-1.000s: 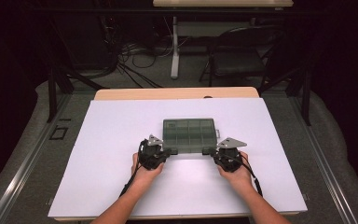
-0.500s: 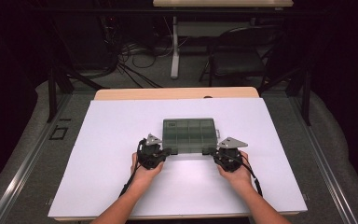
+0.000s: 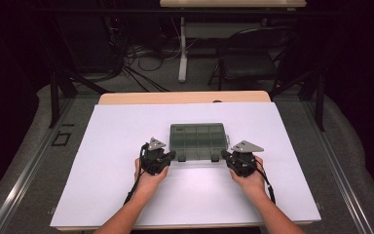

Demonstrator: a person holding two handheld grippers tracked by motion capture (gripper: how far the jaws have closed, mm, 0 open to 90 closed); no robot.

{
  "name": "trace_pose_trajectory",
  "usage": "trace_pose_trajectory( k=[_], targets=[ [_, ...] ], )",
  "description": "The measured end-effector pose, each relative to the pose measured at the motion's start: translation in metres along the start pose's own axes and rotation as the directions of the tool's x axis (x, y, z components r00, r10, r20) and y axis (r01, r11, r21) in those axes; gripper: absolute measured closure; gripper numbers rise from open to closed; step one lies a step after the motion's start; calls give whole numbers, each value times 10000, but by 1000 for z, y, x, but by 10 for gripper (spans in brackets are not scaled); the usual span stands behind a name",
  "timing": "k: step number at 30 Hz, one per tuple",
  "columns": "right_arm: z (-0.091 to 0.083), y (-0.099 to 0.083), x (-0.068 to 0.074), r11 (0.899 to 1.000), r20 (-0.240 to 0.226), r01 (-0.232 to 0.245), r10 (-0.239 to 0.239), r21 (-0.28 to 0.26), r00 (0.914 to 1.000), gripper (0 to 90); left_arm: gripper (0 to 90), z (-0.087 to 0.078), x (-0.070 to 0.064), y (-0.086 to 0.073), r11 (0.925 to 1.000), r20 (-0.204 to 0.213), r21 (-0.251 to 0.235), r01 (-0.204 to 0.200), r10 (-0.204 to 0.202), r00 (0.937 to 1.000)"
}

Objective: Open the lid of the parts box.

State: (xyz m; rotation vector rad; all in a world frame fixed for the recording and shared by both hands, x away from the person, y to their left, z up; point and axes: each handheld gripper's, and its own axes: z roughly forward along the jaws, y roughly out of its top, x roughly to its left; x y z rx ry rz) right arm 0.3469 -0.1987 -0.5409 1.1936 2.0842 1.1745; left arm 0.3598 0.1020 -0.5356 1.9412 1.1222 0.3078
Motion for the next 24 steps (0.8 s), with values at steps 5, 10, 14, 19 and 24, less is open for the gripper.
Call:
trace_pose_trajectory(
  k=[5,10,14,19,24],
  targets=[
    [-1,1,-1,9999,-16,-13,13,113,10000,895,900,-2,4,7,9999,-83,-101,50,-51,10000],
    [-2,15,-2,9996,-20,-157,157,-227,9999,900,900,-5,8,17,9993,-35,-190,333,-334,9994],
    [-1,29,-4,9991,-35,-256,255,-338,9997,900,900,-8,11,29,9987,-79,-314,395,-397,9992],
    [1,43,-8,9986,-56,-447,445,-278,9990,900,900,-8,15,41,9981,-98,-330,528,-532,9985],
    [4,63,-15,9974,-44,-679,678,-258,9977,900,900,-10,20,55,9980,-134,-313,543,-548,9984]
  ],
)
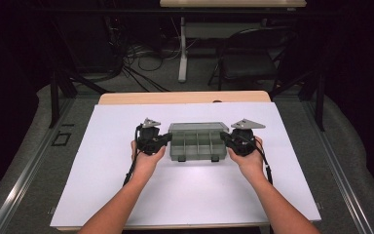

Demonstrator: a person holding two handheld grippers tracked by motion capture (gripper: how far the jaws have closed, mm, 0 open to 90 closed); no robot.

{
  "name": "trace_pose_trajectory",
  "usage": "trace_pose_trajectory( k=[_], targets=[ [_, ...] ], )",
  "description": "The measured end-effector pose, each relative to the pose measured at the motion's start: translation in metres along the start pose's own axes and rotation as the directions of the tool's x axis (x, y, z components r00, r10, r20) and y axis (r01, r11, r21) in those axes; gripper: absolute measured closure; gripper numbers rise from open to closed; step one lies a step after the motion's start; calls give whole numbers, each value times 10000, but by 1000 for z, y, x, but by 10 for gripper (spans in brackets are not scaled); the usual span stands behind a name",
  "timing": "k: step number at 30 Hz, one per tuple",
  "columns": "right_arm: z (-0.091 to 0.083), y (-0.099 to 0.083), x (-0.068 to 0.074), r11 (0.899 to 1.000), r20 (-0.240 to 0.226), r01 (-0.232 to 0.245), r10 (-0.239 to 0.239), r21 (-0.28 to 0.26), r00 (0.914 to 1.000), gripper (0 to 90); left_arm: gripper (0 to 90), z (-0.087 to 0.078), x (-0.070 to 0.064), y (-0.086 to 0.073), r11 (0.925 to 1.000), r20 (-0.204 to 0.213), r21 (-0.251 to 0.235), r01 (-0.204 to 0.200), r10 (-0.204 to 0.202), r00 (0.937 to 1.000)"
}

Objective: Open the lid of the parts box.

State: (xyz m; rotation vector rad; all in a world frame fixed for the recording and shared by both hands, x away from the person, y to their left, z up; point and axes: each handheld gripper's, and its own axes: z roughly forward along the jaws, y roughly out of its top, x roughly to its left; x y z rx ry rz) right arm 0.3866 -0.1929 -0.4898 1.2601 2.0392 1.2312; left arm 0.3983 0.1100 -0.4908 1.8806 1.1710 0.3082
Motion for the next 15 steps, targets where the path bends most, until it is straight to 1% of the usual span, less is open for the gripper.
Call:
trace_pose_trajectory(
  k=[1,2,3,4,5,6,7,8,9,10,11,12,14,15],
  targets=[
    [0,0,0,10000,0,0,0,0,10000,900,900,0,0,3,10000,-51,-12,-4,4,10000],
    [0,3,-1,10000,44,31,-31,-16,10000,900,900,0,0,6,10000,-76,-34,-26,26,10000],
    [2,10,-3,10000,59,-37,37,-30,10000,900,900,0,1,12,10000,-94,-44,-79,79,9999],
    [2,12,-3,9999,69,-99,99,-20,9999,900,900,1,0,15,9999,-127,-75,-68,67,9999],
    [2,12,-3,9999,69,-99,99,-20,9999,900,900,1,0,15,9999,-127,-75,-68,67,9999],
    [4,18,-5,9999,143,-143,143,-50,9998,900,900,1,0,18,10000,-103,-64,-51,50,9999],
    [4,18,-5,9999,143,-143,143,-50,9998,900,900,1,0,22,9999,-147,-58,-119,118,9998],
    [5,22,-6,9997,178,-248,249,-54,9995,900,900,2,0,24,9998,-188,-97,-154,152,9997],
    [6,26,-7,9995,181,-314,315,-67,9993,900,900,3,-1,29,9999,-251,-43,-128,126,9996],
    [6,26,-7,9995,181,-314,315,-67,9993,900,900,3,-1,29,9999,-251,-43,-128,126,9996],
    [9,30,-9,9993,244,-364,366,-55,9990,900,900,5,-1,34,9998,-313,-51,-201,199,9993],
    [9,30,-9,9993,244,-364,366,-55,9990,900,900,5,-1,34,9998,-313,-51,-201,199,9993],
    [13,35,-10,9993,347,-381,382,-20,9987,900,900,7,-2,41,9998,-364,-105,-184,180,9992],
    [13,35,-10,9993,347,-381,382,-20,9987,900,900,7,-2,41,9998,-364,-105,-184,180,9992]
  ],
)
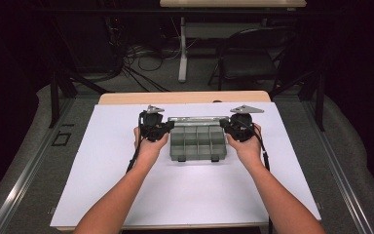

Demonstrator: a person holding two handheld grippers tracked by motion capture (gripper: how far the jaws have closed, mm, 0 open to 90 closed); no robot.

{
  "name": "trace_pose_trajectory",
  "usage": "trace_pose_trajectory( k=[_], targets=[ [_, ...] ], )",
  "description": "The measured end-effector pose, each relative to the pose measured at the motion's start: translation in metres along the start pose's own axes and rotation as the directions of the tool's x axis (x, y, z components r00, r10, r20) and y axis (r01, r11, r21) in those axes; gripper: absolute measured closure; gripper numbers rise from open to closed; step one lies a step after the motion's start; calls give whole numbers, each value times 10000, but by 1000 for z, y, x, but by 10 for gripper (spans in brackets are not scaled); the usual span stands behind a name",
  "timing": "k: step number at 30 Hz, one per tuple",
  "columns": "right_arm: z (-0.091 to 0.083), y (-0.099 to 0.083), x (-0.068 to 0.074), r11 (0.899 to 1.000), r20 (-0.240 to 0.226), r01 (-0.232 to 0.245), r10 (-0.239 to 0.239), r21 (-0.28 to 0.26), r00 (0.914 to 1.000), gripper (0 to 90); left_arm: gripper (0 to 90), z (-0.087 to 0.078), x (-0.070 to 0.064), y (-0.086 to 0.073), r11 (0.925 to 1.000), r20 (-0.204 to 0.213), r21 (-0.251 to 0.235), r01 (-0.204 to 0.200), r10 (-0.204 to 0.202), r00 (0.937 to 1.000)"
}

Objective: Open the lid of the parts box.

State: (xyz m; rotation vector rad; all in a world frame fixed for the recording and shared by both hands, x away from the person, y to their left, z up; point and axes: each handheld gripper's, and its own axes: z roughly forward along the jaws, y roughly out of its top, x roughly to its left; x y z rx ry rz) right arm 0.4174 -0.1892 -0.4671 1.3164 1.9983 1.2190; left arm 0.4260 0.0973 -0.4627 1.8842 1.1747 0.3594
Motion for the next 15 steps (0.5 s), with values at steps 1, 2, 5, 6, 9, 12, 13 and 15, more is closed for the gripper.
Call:
trace_pose_trajectory(
  k=[1,2,5,6,9,12,13,15],
  targets=[
    [3,3,-1,10000,44,-30,30,-31,10000,900,900,2,-1,4,10000,-87,-8,-82,82,9999],
    [4,4,0,9999,60,-96,97,-48,9999,900,900,2,-1,4,10000,-87,-8,-82,82,9999],
    [6,6,-2,10000,108,-16,17,-51,9999,900,900,6,-2,9,9999,-184,48,-129,129,9997],
    [6,7,-2,9999,159,-87,88,-54,9998,900,900,8,-2,10,9999,-236,14,-103,103,9997],
    [9,10,-5,9998,239,-155,158,-135,9996,900,900,12,-3,14,10000,-307,-19,-13,12,9995],
    [9,11,-6,9996,231,-223,227,-160,9995,900,900,13,-3,15,10000,-325,-55,-31,29,9995],
    [10,11,-7,9995,240,-257,262,-179,9994,895,900,14,-2,15,10000,-318,-17,-39,38,9995],
    [9,11,-7,9994,229,-294,298,-170,9993,889,900,14,-2,15,10000,-304,-43,-35,34,9995]
  ],
)
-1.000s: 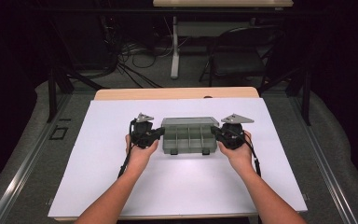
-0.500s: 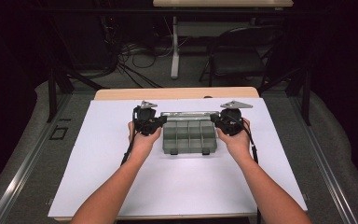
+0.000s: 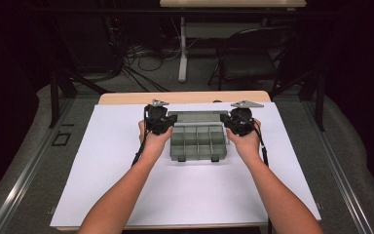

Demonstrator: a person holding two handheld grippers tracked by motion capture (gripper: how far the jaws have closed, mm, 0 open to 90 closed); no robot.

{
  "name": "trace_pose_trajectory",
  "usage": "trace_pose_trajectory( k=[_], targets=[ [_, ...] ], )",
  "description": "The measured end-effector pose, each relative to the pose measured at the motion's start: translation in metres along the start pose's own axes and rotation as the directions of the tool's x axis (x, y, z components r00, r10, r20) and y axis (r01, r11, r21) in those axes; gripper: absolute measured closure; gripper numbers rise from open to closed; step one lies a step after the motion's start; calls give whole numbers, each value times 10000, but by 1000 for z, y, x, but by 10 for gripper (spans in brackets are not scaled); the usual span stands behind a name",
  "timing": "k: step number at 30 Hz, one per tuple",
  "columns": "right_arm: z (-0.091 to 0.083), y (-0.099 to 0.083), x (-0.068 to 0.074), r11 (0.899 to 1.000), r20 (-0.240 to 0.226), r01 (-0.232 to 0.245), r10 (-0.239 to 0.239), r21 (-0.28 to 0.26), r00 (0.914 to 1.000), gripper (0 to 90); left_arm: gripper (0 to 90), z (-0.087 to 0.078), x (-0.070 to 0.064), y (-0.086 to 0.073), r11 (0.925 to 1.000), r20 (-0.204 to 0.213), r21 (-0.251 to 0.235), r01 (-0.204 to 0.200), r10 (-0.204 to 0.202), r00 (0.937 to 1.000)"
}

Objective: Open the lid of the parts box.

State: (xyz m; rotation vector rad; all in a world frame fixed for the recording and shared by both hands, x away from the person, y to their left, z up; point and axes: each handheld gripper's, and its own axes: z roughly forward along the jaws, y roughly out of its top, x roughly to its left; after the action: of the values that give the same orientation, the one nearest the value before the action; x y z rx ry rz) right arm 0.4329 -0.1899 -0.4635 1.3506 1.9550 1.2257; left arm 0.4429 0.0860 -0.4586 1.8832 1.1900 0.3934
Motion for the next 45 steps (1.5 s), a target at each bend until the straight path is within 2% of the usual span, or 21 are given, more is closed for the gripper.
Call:
trace_pose_trajectory(
  k=[4,8,12,14,20,24,31,33,45],
  targets=[
    [-5,-4,0,9998,-145,188,-188,-10,9997,868,900,1,0,0,10000,-50,-31,46,-46,10000],
    [-7,-10,-2,9994,-58,353,-353,-42,9994,837,900,0,0,0,10000,-33,-15,34,-34,10000],
    [-5,-19,-10,9965,397,833,-832,-14,9957,779,900,0,0,0,10000,-74,16,40,-40,10000],
    [-2,-23,-13,9958,366,911,-911,21,9952,757,900,0,0,0,10000,-76,19,34,-34,10000],
    [8,-25,-22,9969,176,780,-780,38,9968,724,898,0,-1,0,10000,-68,15,-14,14,10000],
    [19,-26,-25,9951,308,958,-966,244,9948,712,898,0,0,0,10000,-60,18,-41,41,10000],
    [35,-26,-26,9913,107,1230,-1236,478,9923,643,892,1,-1,0,10000,-43,12,-49,49,10000],
    [41,-28,-27,9914,42,1170,-1174,594,9931,636,890,1,-1,-1,10000,-31,7,-50,50,10000],
    [49,-31,-30,9912,-59,1219,-1218,512,9925,657,885,1,-1,-1,10000,-22,23,-48,48,10000]
  ],
)
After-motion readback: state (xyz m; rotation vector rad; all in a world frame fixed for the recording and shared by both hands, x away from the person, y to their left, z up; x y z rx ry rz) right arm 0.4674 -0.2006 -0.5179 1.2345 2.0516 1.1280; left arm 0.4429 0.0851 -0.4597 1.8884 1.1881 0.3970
